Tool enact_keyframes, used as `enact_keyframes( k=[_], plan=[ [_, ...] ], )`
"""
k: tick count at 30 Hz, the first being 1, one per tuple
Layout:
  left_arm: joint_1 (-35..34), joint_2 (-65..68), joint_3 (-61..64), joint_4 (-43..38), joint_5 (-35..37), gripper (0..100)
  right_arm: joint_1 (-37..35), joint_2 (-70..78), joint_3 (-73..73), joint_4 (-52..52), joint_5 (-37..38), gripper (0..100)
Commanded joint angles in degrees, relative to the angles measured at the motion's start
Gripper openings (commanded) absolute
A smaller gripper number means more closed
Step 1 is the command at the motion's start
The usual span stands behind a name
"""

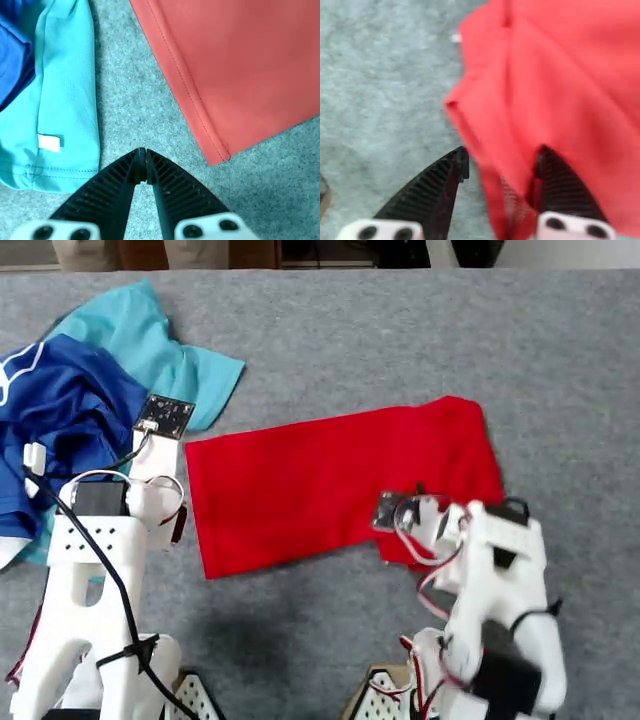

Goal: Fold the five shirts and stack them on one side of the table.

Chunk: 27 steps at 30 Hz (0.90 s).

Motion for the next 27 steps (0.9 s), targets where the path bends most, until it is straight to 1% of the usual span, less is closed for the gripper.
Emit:
enact_keyframes(
  k=[1,6,8,10,12,15,18,27],
  plan=[
    [-0.35,0.13,-0.53,0.53,-0.62,2,0.75,7.6,-7.43,-1.23,0.35,11.1],
    [-0.35,0.13,-0.53,0.62,-0.62,2,0.75,13.32,-14.64,-0.44,0.26,0.0],
    [-0.26,0.13,-0.62,1.32,-0.62,2,0.66,15.16,-17.36,-0.18,-0.18,0.1],
    [-0.26,0.13,-0.62,1.32,-0.62,2,0.22,16.84,-20.62,0.0,-2.64,0.1],
    [-0.35,0.13,-0.62,1.32,-0.62,2,-0.4,18.42,-25.1,3.34,-3.16,0.1],
    [-0.09,0.13,-0.62,1.32,-0.62,2,-2.33,21.32,-34.07,12.04,-3.34,0.1],
    [0.0,0.13,-0.62,1.32,-0.62,2,-4.44,24.92,-43.74,18.37,-3.34,0.1],
    [0.0,0.13,-0.62,1.32,-0.62,2,-11.3,39.52,-71.25,29.45,-3.43,0.1]
  ],
)
